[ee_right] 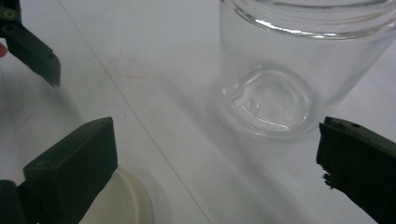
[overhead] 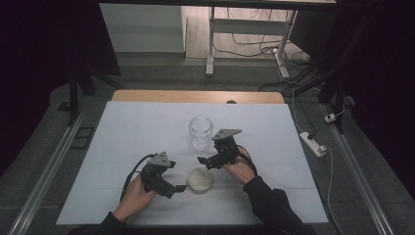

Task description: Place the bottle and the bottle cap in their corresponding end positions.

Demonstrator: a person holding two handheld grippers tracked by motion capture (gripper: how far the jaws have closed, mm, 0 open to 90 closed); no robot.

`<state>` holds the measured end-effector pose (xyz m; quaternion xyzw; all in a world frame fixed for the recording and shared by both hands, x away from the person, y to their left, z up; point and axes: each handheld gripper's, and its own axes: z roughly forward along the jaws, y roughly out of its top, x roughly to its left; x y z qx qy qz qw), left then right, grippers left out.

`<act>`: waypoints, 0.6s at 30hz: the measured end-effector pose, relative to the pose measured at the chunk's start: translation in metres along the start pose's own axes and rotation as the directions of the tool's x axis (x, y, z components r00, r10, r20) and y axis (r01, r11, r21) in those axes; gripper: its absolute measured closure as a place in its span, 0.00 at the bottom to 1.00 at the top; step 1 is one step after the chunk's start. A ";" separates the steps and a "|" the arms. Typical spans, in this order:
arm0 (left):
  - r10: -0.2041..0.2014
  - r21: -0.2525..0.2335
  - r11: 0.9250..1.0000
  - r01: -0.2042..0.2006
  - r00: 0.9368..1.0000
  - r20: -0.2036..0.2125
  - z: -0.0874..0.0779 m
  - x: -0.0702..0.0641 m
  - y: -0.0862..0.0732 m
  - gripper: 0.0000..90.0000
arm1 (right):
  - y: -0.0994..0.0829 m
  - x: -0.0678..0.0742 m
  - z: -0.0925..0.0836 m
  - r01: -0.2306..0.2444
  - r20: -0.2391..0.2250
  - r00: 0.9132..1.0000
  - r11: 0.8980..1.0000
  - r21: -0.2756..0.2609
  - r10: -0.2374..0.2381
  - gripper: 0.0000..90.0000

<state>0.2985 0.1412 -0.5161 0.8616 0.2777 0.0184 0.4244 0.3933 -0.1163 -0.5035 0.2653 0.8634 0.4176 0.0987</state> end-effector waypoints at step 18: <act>-0.018 0.015 1.000 0.018 0.999 -0.047 -0.018 -0.003 -0.015 0.00 | -0.016 0.012 -0.025 0.002 0.008 1.000 1.000 -0.025 -0.002 0.00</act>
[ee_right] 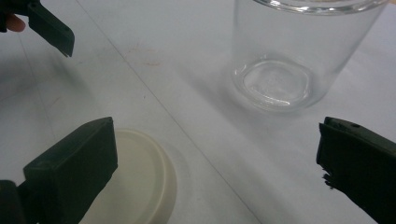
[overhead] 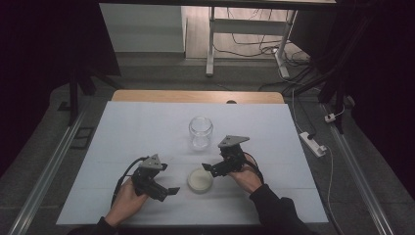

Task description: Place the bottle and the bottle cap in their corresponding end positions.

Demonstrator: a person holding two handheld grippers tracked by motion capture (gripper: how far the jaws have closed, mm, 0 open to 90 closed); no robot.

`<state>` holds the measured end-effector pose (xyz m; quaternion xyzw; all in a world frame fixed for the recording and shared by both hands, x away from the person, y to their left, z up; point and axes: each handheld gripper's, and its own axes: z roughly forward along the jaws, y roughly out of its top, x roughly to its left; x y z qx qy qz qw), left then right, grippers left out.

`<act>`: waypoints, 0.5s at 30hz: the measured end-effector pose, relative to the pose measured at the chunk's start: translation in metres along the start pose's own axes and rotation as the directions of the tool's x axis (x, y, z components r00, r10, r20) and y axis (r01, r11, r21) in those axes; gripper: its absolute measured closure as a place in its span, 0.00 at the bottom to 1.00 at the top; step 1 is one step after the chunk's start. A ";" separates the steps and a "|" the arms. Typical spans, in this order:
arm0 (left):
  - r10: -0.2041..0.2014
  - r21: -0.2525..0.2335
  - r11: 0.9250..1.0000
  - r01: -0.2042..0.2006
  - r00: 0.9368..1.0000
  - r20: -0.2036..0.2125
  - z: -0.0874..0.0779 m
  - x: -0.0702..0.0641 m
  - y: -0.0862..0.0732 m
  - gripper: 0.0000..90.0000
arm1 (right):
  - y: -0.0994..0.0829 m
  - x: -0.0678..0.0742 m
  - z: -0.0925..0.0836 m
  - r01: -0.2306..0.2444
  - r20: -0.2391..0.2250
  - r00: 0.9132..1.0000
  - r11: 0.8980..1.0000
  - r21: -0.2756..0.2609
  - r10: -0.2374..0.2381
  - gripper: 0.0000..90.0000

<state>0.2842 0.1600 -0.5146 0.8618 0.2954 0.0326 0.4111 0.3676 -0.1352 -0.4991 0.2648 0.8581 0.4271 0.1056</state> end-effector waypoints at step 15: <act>-0.039 -0.017 0.999 0.039 0.998 -0.045 -0.022 0.001 -0.017 0.00 | -0.017 0.008 -0.019 0.004 0.004 1.000 1.000 0.004 -0.004 0.00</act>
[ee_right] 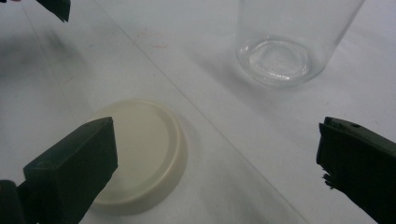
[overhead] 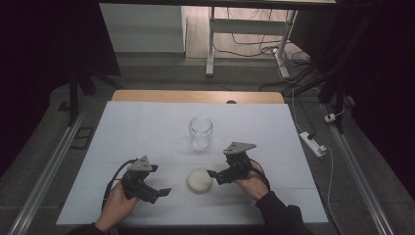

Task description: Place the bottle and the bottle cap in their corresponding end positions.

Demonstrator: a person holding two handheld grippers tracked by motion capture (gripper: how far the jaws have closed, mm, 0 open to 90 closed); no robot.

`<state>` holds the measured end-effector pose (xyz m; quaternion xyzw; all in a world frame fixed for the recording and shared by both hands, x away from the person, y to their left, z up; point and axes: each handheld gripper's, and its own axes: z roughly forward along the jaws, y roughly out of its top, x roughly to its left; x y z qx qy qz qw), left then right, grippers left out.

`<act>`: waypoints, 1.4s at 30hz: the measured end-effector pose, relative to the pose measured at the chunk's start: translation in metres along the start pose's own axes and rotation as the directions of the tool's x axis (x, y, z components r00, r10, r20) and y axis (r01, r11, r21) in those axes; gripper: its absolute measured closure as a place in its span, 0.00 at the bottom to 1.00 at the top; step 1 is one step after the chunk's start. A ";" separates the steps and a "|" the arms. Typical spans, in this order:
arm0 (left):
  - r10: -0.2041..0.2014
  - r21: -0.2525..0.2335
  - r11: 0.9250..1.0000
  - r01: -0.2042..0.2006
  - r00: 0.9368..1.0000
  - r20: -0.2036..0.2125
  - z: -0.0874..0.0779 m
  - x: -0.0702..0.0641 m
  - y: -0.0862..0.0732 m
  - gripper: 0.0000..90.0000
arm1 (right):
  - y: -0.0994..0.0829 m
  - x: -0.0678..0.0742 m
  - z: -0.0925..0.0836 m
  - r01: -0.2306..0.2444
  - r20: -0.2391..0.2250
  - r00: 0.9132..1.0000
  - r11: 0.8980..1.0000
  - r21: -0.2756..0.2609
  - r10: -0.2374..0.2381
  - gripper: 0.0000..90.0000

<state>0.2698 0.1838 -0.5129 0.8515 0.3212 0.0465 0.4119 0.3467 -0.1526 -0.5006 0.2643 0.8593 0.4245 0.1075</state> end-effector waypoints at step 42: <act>-0.185 -0.054 0.982 0.179 0.973 -0.139 -0.066 0.009 -0.068 0.00 | -0.064 0.005 -0.084 -0.066 0.149 0.987 0.997 0.038 0.059 0.00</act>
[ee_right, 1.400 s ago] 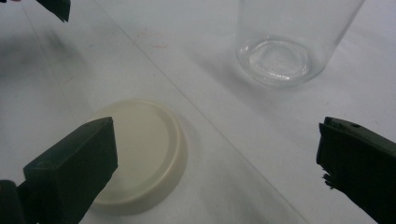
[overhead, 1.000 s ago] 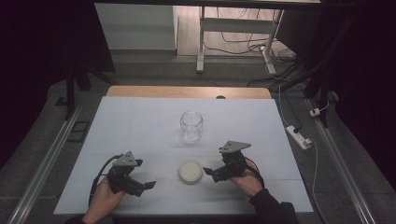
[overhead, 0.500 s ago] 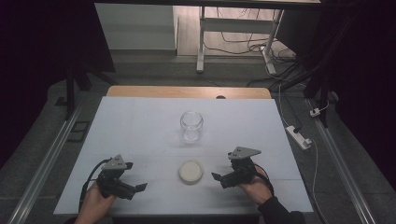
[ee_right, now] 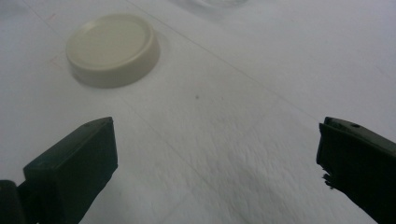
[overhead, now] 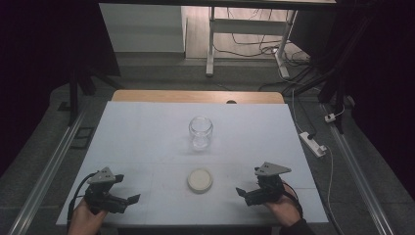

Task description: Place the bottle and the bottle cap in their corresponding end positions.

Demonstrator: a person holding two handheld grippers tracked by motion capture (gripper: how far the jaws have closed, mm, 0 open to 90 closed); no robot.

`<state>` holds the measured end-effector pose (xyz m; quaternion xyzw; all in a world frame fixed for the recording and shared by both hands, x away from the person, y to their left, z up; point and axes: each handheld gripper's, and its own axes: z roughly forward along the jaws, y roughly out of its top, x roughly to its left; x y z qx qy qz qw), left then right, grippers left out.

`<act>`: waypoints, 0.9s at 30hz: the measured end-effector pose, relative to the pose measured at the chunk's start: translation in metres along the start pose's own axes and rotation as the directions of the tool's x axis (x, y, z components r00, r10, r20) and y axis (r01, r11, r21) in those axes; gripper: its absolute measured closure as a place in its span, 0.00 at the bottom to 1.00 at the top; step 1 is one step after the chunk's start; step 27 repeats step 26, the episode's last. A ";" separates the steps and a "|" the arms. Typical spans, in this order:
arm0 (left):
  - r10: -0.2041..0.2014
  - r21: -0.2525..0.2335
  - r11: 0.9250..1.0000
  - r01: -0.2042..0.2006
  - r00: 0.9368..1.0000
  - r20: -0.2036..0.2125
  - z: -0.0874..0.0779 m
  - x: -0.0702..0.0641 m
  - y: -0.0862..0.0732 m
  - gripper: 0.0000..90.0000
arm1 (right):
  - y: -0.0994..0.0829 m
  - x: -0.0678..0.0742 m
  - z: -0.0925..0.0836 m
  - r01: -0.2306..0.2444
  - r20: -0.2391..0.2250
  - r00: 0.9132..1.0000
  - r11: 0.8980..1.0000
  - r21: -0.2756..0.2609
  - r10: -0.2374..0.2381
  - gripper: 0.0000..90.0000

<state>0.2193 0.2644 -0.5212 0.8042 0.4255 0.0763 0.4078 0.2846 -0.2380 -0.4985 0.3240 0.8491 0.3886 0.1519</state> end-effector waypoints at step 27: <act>-0.096 0.025 0.995 0.099 0.991 -0.093 -0.030 0.008 -0.033 0.00 | -0.043 -0.005 -0.048 -0.131 0.110 0.986 0.990 0.055 0.124 0.00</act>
